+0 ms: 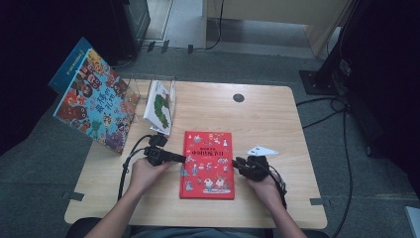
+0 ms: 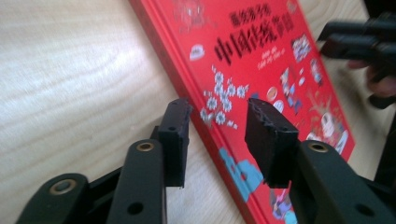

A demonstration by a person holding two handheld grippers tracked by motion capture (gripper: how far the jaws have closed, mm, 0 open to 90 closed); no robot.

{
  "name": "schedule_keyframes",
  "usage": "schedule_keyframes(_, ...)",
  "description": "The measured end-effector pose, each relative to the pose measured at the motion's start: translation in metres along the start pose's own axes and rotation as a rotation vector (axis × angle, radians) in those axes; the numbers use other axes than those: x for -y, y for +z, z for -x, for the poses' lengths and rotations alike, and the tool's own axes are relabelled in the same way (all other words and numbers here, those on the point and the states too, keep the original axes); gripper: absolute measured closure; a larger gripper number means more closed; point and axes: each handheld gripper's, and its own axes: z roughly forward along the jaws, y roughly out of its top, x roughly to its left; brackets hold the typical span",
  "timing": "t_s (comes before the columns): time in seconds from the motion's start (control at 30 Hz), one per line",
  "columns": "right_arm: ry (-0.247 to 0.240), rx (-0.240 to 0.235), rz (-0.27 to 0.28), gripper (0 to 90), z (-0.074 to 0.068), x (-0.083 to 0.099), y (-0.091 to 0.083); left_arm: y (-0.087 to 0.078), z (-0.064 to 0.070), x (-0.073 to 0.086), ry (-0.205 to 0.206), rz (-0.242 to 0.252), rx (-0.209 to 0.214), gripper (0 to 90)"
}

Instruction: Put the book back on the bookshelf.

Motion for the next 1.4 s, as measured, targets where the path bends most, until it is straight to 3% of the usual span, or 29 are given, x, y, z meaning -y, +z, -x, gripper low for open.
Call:
schedule_keyframes(0.17,0.121,-0.051,-0.084,66.8,0.001,-0.005,0.000,0.001,0.001,0.003,-0.007,0.003,0.006,57.4)
schedule_keyframes(0.37,0.239,-0.062,-0.154,66.6,0.003,-0.013,0.004,0.007,0.006,0.004,0.007,-0.007,0.001,55.7)
schedule_keyframes(0.57,0.281,-0.075,-0.196,65.3,0.000,-0.020,0.010,0.008,0.008,0.006,-0.002,-0.003,0.001,55.0)
schedule_keyframes(0.67,0.296,-0.057,-0.209,64.0,-0.002,-0.023,0.012,0.008,0.010,0.006,-0.002,-0.002,-0.005,53.0)
schedule_keyframes(0.97,0.405,-0.046,-0.226,64.4,-0.001,-0.028,0.014,0.008,0.012,0.010,-0.036,-0.004,-0.006,52.7)
schedule_keyframes(1.1,0.429,-0.039,-0.247,64.5,-0.001,-0.032,0.014,0.008,0.014,0.011,-0.049,-0.008,0.004,53.0)
schedule_keyframes(1.2,0.437,-0.028,-0.255,65.0,0.000,-0.036,0.012,0.009,0.017,0.013,-0.035,-0.015,0.003,53.2)
schedule_keyframes(1.4,0.441,-0.048,-0.252,66.4,0.002,-0.044,0.005,0.010,0.017,0.014,-0.033,-0.014,0.006,52.6)
